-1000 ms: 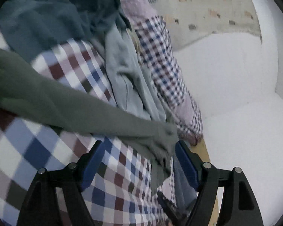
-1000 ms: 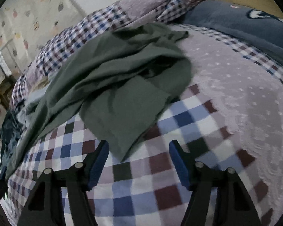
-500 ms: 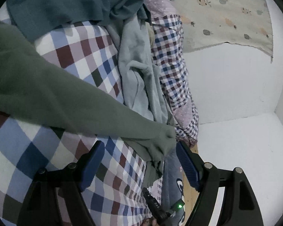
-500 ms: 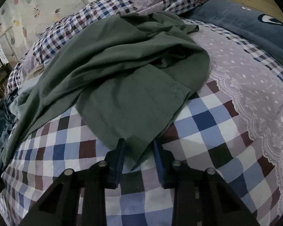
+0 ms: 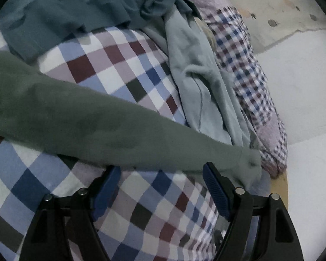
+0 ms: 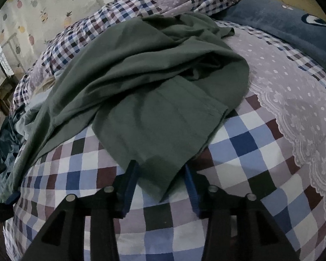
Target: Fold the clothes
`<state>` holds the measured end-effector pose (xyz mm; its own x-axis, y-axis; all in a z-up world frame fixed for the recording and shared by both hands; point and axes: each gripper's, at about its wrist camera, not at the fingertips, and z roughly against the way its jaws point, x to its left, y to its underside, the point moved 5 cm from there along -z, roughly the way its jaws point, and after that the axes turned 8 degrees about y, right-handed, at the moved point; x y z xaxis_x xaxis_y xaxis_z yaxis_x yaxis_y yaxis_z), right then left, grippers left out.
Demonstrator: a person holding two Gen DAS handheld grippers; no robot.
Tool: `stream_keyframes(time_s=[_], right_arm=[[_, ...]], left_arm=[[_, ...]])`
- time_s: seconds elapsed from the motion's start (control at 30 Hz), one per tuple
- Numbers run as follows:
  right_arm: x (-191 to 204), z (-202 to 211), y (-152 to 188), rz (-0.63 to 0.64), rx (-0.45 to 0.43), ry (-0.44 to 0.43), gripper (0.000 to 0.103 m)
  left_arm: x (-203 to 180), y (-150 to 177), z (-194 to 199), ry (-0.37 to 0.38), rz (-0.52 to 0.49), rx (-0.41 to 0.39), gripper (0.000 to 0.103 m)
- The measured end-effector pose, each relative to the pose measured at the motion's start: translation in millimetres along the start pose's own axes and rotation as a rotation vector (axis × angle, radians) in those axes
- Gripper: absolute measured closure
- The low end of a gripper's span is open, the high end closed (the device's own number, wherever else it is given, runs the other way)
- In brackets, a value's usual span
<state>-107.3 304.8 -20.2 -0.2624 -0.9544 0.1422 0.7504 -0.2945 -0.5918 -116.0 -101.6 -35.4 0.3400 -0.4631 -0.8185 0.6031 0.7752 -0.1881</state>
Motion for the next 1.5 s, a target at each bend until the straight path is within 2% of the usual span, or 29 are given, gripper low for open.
stream_keyframes(time_s=[0.17,0.27,0.3,0.33,0.37,0.4,0.5,0.53,0.63,0.83,1.07,1.13,1.23,1.5], right_arm=[[2,-3,-5,0.005,0.001,-0.009,0.057],[4,-6,-8,0.012,0.006,0.003,0.057],[5,-7,-9,0.019,0.006,0.011,0.058],[6,-7,-10,0.026,0.006,0.019,0.059],[8,-8,-11,0.034,0.006,0.026,0.060],[8,-8,-11,0.037,0.005,0.028,0.067],[9,-6,-9,0.040,0.001,0.022,0.087],[10,-4,-9,0.045,-0.003,0.020,0.090],[16,2,-9,0.068,-0.020,0.015,0.097],[42,27,-9,0.135,-0.075,-0.056,0.098],[88,68,-1,0.309,-0.150,-0.217,0.099],[99,83,8,0.362,-0.154,-0.308,0.099],[115,98,22,0.427,-0.137,-0.397,0.099],[156,116,59,0.598,-0.064,-0.547,0.099]], left_arm=[[-1,-7,-2,-0.033,0.042,-0.076,0.022],[4,-8,-3,-0.045,0.076,-0.106,0.028],[7,-8,-1,-0.054,0.075,-0.113,0.036],[8,-9,0,-0.067,0.065,-0.120,0.059],[9,-10,1,-0.075,0.057,-0.125,0.070],[10,-10,3,-0.065,0.059,-0.122,0.081],[14,-12,7,-0.035,0.065,-0.112,0.092],[15,-12,8,-0.025,0.067,-0.109,0.096],[18,-14,12,0.005,0.072,-0.100,0.098],[1,-24,30,0.107,0.038,-0.122,0.099],[-13,-32,57,0.192,-0.002,-0.167,0.099],[-18,-35,63,0.207,0.000,-0.177,0.099],[-24,-41,76,0.228,-0.012,-0.205,0.100],[-42,-54,123,0.304,-0.086,-0.306,0.100]])
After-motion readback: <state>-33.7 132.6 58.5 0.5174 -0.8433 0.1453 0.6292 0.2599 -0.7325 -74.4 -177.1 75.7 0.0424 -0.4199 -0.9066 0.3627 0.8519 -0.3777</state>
